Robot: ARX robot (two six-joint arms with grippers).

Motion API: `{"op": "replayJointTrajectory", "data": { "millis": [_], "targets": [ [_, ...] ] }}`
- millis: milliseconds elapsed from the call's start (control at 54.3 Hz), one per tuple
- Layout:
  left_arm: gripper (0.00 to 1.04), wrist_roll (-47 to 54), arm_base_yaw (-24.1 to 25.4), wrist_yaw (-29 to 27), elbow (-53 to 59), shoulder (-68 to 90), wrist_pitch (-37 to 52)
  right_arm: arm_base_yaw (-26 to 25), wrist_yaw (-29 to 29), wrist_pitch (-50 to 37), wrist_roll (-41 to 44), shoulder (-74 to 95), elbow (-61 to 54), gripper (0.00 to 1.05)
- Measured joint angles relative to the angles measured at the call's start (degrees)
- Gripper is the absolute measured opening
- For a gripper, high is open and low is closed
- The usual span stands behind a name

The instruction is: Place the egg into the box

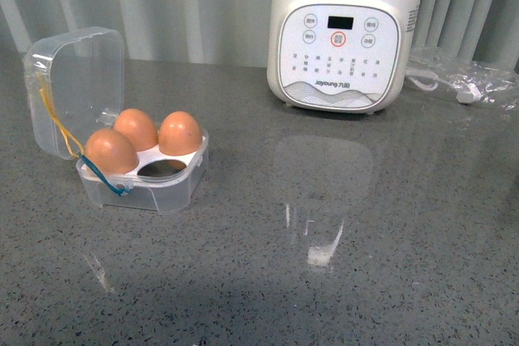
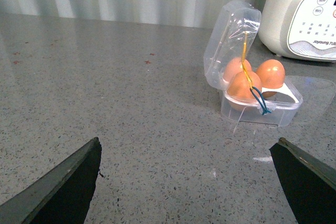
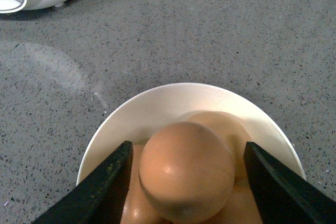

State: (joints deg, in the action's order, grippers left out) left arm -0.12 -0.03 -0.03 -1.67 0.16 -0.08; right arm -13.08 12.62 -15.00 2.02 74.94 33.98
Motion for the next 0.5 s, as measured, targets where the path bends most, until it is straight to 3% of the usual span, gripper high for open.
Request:
{"op": "replayJointTrajectory", "data": {
  "millis": [147,497],
  "targets": [
    [0.98,0.0,0.0,0.0,0.0,0.0,0.0,-0.1,0.0,0.0,0.7,-0.5,-0.6,0.43],
    [0.98,0.0,0.0,0.0,0.0,0.0,0.0,-0.3,-0.3,1.5,1.4,-3.8,-0.6,0.42]
  ]
}}
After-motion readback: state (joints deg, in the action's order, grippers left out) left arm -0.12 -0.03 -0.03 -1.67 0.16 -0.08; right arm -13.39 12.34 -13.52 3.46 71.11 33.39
